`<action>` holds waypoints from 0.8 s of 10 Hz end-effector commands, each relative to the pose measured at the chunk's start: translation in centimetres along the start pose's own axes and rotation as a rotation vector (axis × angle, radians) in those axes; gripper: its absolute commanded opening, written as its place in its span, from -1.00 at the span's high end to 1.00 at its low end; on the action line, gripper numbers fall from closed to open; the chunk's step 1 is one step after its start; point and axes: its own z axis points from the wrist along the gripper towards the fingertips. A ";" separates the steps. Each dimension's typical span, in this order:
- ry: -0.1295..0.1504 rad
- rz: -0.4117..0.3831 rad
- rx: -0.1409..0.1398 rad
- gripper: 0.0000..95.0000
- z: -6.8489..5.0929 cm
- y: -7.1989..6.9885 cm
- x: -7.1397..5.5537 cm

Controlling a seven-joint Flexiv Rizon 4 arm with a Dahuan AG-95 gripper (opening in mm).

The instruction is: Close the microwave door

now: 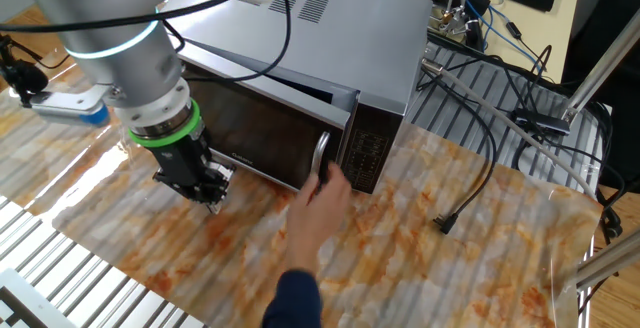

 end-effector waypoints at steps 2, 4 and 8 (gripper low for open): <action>-0.011 0.203 0.053 1.00 0.0 -0.2 0.1; -0.010 0.294 0.072 1.00 0.0 -0.1 0.1; -0.010 0.375 0.108 1.00 0.3 -0.1 0.1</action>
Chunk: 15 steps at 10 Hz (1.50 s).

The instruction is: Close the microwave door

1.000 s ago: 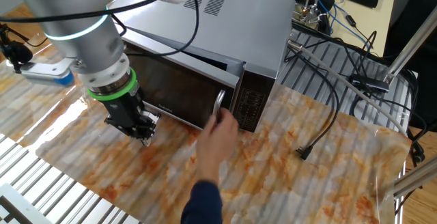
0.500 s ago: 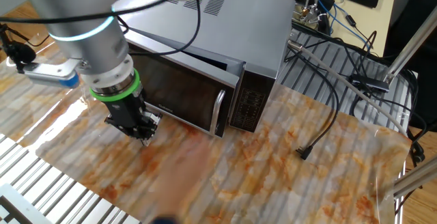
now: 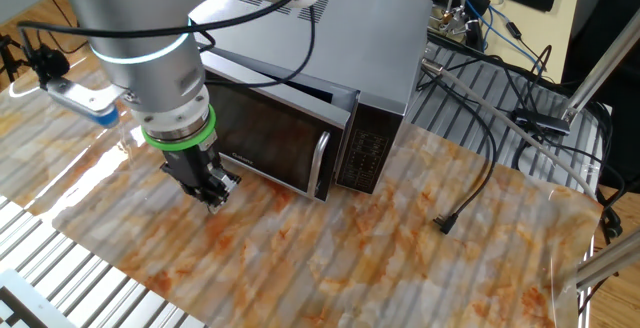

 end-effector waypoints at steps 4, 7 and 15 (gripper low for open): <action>-0.013 0.028 0.067 1.00 0.2 0.1 0.0; -0.016 0.015 0.121 1.00 0.2 0.1 0.0; -0.017 -0.032 0.177 1.00 0.6 -0.7 0.1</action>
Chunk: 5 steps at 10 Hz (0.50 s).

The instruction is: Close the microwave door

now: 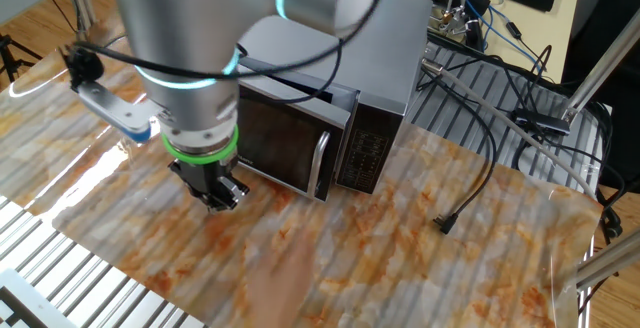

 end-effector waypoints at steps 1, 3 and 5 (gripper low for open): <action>0.001 -0.093 -0.028 1.00 0.1 -0.3 -0.1; 0.001 -0.133 -0.048 1.00 0.1 -0.4 -0.1; -0.004 -0.142 -0.121 1.00 0.2 -0.7 0.0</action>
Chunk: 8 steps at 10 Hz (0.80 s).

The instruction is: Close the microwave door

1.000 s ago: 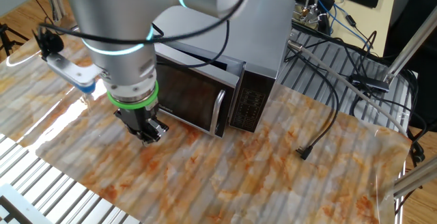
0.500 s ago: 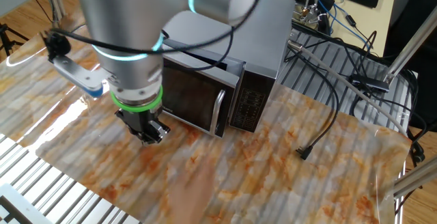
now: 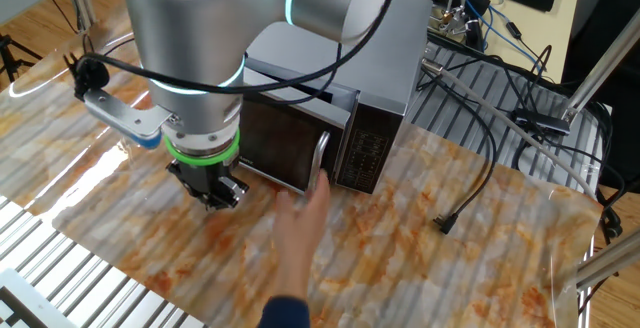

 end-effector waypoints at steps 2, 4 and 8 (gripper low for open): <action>-0.010 -0.015 -0.083 1.00 0.2 -0.8 0.1; -0.006 -0.005 -0.063 1.00 0.2 -1.0 0.1; 0.003 0.119 -0.033 1.00 0.2 -1.1 0.1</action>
